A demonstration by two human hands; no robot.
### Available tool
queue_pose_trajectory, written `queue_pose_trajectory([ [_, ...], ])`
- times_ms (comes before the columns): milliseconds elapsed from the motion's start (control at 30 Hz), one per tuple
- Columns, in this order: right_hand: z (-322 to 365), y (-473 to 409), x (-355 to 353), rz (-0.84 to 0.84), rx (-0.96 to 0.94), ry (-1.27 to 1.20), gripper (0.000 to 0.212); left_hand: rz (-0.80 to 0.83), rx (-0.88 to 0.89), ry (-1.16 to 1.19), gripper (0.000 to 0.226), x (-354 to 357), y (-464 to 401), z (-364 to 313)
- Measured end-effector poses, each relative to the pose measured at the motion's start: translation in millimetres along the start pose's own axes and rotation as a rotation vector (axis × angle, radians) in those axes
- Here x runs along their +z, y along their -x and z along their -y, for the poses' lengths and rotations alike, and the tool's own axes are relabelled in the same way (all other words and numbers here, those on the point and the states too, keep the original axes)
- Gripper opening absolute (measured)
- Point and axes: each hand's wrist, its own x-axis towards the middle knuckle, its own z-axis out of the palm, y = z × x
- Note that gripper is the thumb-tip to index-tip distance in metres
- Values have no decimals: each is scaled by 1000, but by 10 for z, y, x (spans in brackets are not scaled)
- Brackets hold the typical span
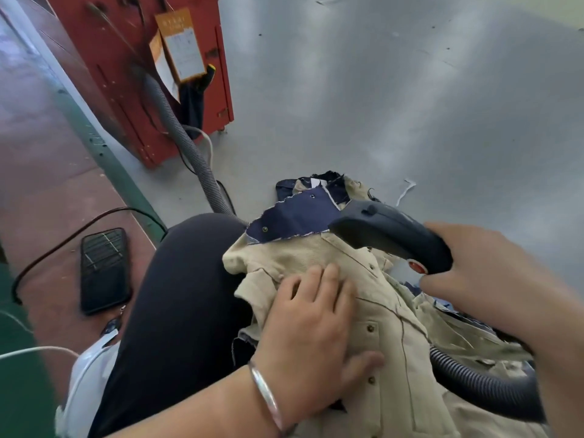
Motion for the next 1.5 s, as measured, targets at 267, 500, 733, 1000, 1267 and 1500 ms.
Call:
queue_pose_trajectory([
  [267, 212, -553, 77, 39, -79, 31, 15, -66, -34, 61, 62, 56, -37, -54],
  [500, 378, -1324, 197, 35, 30, -58, 17, -27, -17, 90, 48, -13, 25, -83],
  [733, -29, -1153, -185, -61, 155, -200, 24, 21, 83, 200, 42, 6, 318, -125],
  [1000, -235, -52, -146, -152, 44, -200, 22, -303, 5, 354, 26, -276, 301, -41],
  [1267, -296, 498, -7, -125, 7, -103, 43, 109, -98, 0, 76, -64, -26, -128],
  [1500, -79, 497, 98, -39, 1, 102, 37, -13, -92, 44, 62, 164, 63, -175],
])
